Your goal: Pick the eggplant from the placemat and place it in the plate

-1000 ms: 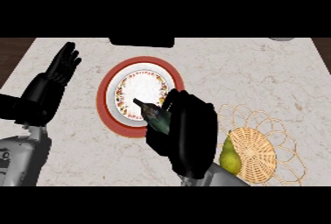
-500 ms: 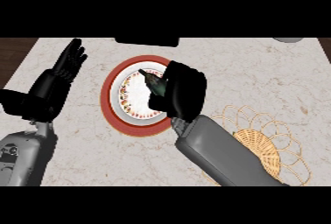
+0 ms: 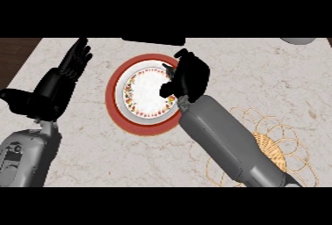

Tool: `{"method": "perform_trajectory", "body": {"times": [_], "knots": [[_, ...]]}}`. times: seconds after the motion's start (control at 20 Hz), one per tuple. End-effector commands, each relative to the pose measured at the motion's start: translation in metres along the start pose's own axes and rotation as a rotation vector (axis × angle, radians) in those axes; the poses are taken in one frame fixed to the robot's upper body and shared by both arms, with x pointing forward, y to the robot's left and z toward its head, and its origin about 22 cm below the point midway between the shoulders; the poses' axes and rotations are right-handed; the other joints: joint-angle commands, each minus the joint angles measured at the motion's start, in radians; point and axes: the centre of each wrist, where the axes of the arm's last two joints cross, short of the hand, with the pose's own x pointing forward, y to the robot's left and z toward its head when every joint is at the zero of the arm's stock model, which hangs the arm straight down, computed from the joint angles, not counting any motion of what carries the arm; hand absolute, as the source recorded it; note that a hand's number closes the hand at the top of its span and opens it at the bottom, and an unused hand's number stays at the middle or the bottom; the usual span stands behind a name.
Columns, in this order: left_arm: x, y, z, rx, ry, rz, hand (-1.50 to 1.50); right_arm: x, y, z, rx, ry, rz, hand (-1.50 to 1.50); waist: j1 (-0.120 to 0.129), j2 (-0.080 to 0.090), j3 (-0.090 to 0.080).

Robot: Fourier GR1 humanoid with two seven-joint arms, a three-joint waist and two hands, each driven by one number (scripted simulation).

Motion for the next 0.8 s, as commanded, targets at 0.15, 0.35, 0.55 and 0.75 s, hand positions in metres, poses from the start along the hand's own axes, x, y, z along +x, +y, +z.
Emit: {"method": "perform_trajectory", "body": {"times": [0.15, 0.35, 0.55, 0.75], "knots": [[0.002, -0.009, -0.003, -0.023, -0.019, 0.011, 0.0, 0.008, 0.005, -0.015, -0.052, 0.094, -0.261, -1.5, 0.023, 0.003, 0.001], [0.007, -0.005, -0.009, -0.023, -0.013, 0.009, 0.0, 0.01, 0.007, -0.018, -0.169, 0.061, -0.383, -1.5, 0.015, 0.001, 0.001], [-0.001, -0.004, -0.003, -0.008, -0.006, 0.01, 0.0, 0.018, 0.0, -0.019, -0.231, 0.054, -0.546, -1.5, 0.0, -0.005, 0.001], [-0.004, -0.002, 0.002, 0.014, 0.006, 0.006, 0.0, 0.02, 0.002, -0.018, -0.275, 0.067, -0.631, -1.5, -0.025, -0.015, 0.0]]}}
